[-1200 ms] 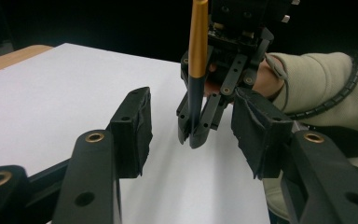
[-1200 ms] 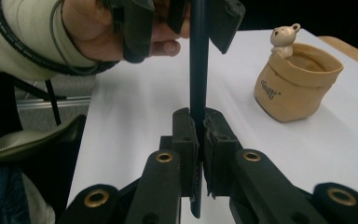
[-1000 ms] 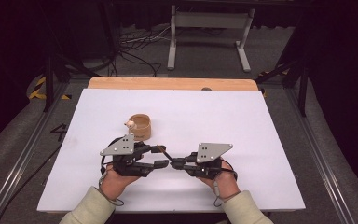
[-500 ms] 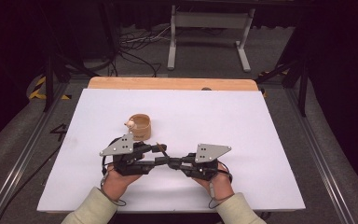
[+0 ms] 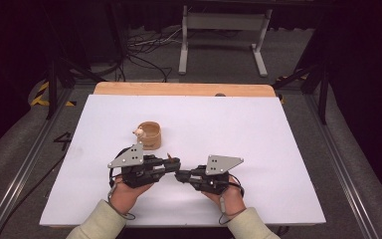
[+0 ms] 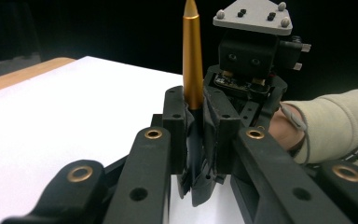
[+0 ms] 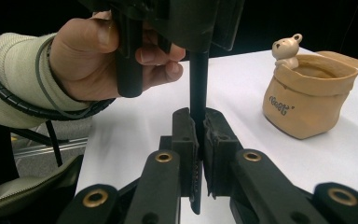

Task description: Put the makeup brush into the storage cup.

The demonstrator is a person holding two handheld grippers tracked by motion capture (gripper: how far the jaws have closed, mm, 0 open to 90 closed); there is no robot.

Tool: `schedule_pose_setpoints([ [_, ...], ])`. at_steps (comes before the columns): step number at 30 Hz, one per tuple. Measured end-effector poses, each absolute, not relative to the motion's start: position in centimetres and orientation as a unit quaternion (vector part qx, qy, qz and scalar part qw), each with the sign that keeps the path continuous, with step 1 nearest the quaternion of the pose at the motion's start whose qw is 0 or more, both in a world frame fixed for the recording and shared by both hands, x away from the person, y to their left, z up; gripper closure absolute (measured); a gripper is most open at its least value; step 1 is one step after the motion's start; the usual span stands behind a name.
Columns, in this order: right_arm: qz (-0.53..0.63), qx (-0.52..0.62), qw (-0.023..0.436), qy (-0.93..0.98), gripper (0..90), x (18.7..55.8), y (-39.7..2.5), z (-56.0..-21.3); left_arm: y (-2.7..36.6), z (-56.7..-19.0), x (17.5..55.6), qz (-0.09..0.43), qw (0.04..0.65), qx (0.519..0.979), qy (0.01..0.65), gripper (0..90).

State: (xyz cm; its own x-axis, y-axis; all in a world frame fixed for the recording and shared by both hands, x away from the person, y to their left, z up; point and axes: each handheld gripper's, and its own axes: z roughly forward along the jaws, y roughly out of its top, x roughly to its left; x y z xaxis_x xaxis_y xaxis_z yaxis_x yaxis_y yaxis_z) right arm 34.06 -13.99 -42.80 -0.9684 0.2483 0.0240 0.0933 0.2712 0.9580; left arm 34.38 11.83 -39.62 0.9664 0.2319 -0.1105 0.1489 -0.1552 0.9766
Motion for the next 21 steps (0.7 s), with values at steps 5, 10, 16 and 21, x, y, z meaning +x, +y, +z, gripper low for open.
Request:
schedule_pose_setpoints([
  [5, 0.594, 0.104, 0.065, 0.795, 83.6, 34.0, -14.0, -42.8, 11.7, -39.4, 34.2, 0.029, 0.633, 0.763, 0.125, 82.7],
  [10, 0.595, 0.11, 0.073, 0.793, 63.4, 34.1, -14.2, -42.5, 11.9, -39.0, 34.0, 0.035, 0.632, 0.763, 0.128, 83.1],
  [16, 0.595, 0.121, 0.085, 0.79, 37.7, 34.1, -14.5, -42.0, 12.3, -38.6, 34.1, 0.045, 0.623, 0.768, 0.142, 83.1],
  [21, 0.601, 0.142, 0.095, 0.78, 17.0, 34.1, -15.2, -41.4, 12.8, -38.3, 34.3, 0.056, 0.619, 0.769, 0.151, 83.2],
])
